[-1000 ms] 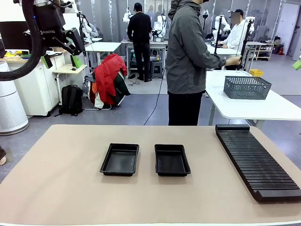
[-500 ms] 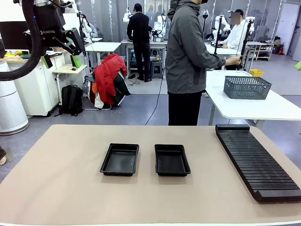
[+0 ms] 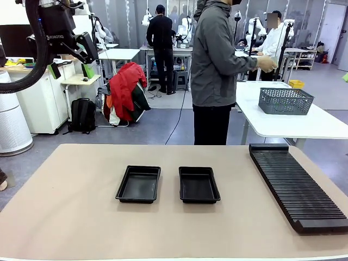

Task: Inspect and transfer BCBs to ESD trays.
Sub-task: Pick up the Blank PCB from the PCB Rack and place it in the left ESD tray.

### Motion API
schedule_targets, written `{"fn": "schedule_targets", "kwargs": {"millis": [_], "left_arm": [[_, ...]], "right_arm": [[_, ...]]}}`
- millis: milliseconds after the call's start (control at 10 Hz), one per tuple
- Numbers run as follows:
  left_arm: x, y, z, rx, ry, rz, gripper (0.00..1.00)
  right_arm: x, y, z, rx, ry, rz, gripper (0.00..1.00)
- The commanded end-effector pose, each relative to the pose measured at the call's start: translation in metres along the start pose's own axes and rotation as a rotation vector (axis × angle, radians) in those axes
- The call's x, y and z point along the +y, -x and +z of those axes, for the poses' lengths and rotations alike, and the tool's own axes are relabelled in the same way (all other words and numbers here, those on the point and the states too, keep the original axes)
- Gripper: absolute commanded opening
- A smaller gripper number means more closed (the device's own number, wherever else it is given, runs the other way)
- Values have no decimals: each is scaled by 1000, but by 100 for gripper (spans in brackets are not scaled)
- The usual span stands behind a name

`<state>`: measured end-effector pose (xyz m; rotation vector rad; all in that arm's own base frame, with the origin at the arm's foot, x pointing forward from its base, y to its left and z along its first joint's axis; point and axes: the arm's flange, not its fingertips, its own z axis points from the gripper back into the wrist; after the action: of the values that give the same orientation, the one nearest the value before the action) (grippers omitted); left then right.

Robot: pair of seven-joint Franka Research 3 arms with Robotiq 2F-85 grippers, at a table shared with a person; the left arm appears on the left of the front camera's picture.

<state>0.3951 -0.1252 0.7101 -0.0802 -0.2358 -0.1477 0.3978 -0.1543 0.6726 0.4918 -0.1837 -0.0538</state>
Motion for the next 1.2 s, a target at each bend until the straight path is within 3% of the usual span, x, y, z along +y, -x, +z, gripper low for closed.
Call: {"fn": "schedule_targets", "kwargs": {"millis": [0,1100], "left_arm": [[0,0,1,-6,0,0,100],[0,0,1,-6,0,0,100]], "right_arm": [[-1,0,-2,-4,-6,8,100],[6,-1,3,-10,29,92,100]]}}
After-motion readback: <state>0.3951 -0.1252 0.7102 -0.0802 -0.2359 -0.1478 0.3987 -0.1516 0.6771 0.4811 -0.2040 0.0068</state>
